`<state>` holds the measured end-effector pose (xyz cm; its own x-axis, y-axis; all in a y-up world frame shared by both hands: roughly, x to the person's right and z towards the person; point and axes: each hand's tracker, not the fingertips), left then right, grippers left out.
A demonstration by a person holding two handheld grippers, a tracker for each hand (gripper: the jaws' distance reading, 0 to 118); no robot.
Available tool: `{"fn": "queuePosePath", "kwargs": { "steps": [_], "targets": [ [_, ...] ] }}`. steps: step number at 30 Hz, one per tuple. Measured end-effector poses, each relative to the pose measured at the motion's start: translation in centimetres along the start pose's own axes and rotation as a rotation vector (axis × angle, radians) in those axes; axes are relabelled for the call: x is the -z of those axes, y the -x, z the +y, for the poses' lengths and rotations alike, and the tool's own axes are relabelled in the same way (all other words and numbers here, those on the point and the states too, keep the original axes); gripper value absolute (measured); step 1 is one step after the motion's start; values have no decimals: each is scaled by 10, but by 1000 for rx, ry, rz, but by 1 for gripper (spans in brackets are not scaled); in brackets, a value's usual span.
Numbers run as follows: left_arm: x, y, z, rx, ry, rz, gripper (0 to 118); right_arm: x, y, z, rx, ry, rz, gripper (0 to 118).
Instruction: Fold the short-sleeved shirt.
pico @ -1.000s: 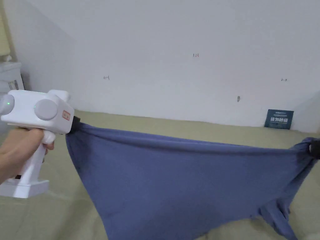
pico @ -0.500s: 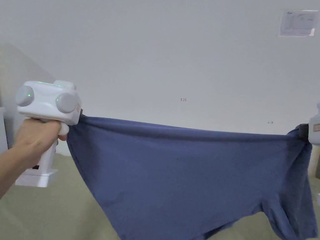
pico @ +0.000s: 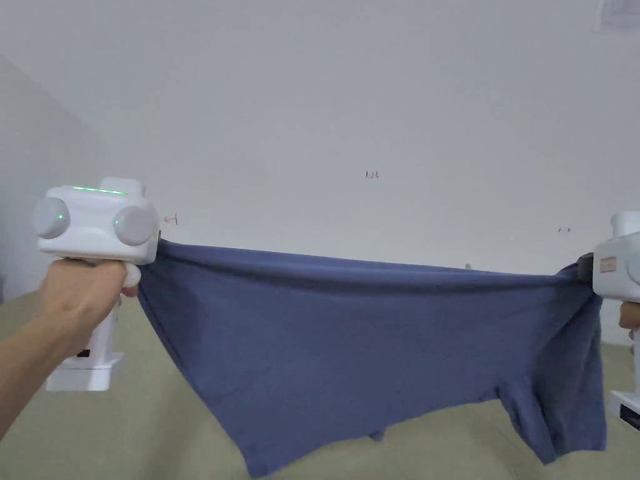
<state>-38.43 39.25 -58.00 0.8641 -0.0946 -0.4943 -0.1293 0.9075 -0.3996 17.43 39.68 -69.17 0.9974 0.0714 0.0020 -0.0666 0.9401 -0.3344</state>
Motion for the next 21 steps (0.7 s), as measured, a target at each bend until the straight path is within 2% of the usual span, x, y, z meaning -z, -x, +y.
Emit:
{"fn": "queuePosePath", "kwargs": {
  "steps": [2,5,11,16,21],
  "targets": [
    [19,-3,-24,16,46,19,5,15,7,-23,-12,20,4,5],
    [35,-9,-67,69,110,8,5,35,17,-61,-79,107,-6,5],
    [47,-9,-140,101,196,-3,5,43,21,-129,-67,176,-2,5],
    [17,4,-170,109,226,-39,5,12,6,-163,-67,209,16,5],
    [-48,29,-198,103,236,-99,5,-54,-21,-201,-47,248,69,5]
  ]
}}
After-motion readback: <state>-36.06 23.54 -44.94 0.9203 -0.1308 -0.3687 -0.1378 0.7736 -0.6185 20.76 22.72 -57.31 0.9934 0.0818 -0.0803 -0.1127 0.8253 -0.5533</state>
